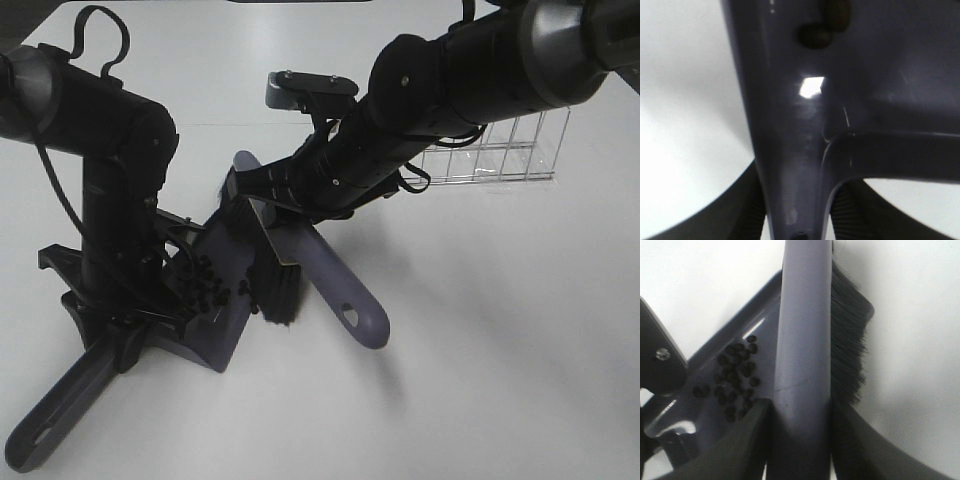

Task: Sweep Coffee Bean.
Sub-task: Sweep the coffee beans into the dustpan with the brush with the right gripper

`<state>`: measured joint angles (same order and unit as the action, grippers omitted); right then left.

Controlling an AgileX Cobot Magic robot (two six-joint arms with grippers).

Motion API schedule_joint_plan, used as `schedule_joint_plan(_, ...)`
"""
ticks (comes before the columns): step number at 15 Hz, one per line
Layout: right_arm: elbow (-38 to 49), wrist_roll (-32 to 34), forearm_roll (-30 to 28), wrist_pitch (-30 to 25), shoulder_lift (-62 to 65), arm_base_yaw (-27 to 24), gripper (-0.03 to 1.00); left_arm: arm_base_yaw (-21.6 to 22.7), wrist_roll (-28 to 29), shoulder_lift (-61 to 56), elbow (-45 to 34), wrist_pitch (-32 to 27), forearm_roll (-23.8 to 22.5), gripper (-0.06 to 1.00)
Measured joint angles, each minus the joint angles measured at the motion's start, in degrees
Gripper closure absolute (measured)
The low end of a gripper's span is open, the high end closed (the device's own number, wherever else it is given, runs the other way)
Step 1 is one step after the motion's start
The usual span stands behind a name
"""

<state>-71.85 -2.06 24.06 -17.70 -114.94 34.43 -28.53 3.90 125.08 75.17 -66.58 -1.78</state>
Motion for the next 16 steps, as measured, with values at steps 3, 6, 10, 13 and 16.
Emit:
schedule_joint_plan(3,-7.56,-11.06,9.57,-2.75,-0.29,0.0,0.66,0.0,-0.06,0.0,0.0,0.0,0.0,0.61)
schedule_joint_plan(6,-9.51,-12.95,7.33,-5.04,3.04,0.0,0.66,0.0,-0.11,0.0,0.0,0.0,0.17,0.61)
schedule_joint_plan(10,-6.36,-6.19,-5.67,-8.82,8.77,0.0,0.66,0.0,-0.11,0.0,0.0,-0.29,0.4,0.61)
schedule_joint_plan(13,9.45,11.69,-26.13,-5.73,15.47,0.0,0.66,0.0,-0.11,0.17,0.0,-1.32,0.97,0.61)
schedule_joint_plan(16,16.33,18.22,-31.23,-2.01,15.01,0.0,0.66,0.0,-0.11,0.23,0.0,-1.55,1.32,0.61)
